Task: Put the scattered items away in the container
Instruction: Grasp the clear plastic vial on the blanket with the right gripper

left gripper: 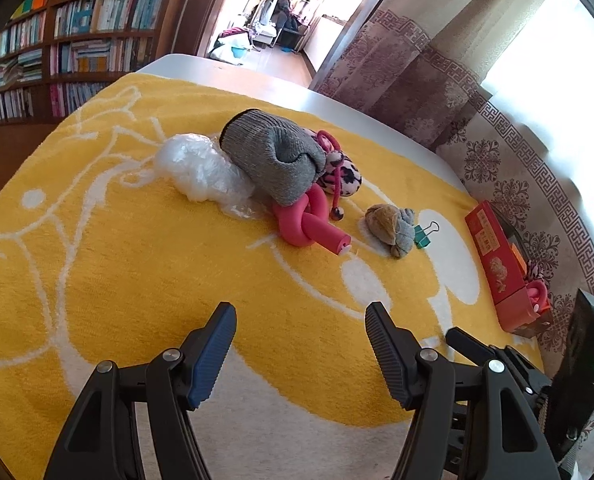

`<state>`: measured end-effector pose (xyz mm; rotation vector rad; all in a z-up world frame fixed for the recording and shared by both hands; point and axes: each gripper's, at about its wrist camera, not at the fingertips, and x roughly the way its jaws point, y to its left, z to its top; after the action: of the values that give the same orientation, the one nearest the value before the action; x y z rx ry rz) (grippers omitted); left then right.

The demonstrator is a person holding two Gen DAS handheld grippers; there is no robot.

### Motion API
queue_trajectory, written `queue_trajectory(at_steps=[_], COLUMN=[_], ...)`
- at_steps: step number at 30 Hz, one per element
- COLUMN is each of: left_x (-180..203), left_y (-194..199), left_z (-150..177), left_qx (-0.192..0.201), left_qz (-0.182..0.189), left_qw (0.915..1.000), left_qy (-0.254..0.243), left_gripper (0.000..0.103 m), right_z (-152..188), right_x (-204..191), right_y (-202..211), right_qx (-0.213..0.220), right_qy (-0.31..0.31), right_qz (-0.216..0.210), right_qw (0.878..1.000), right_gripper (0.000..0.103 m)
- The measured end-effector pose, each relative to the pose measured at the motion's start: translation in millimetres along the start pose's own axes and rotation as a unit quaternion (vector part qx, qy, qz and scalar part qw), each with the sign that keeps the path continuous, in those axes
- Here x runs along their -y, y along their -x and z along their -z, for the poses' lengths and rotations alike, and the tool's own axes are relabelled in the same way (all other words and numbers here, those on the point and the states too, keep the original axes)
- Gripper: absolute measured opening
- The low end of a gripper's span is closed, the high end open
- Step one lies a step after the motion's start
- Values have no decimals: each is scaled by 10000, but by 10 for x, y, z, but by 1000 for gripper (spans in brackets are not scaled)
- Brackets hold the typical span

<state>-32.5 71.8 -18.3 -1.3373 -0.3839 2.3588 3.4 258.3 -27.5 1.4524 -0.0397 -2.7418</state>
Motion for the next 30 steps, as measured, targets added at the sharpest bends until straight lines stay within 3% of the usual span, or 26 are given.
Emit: queue_trajectory(at_steps=[7,11,30], left_x=[-21,-33,105], left_y=[-29,-55,-97], left_z=[-1,4,-32], left_qx=[-53,-73,-69], left_qz=[-15,-53,-280], left_qw=[10000,10000,9993], left_qy=[30,25,-228], left_gripper=[68,69,69], right_z=[-23,-14,46], right_x=[-20,3,239], right_y=[-37,-10,199], right_qx=[-29,33,376], right_qy=[104,86,-324], right_qz=[111,129,-117], right_qw=[9999,9999,9987], right_gripper=[82,68,68])
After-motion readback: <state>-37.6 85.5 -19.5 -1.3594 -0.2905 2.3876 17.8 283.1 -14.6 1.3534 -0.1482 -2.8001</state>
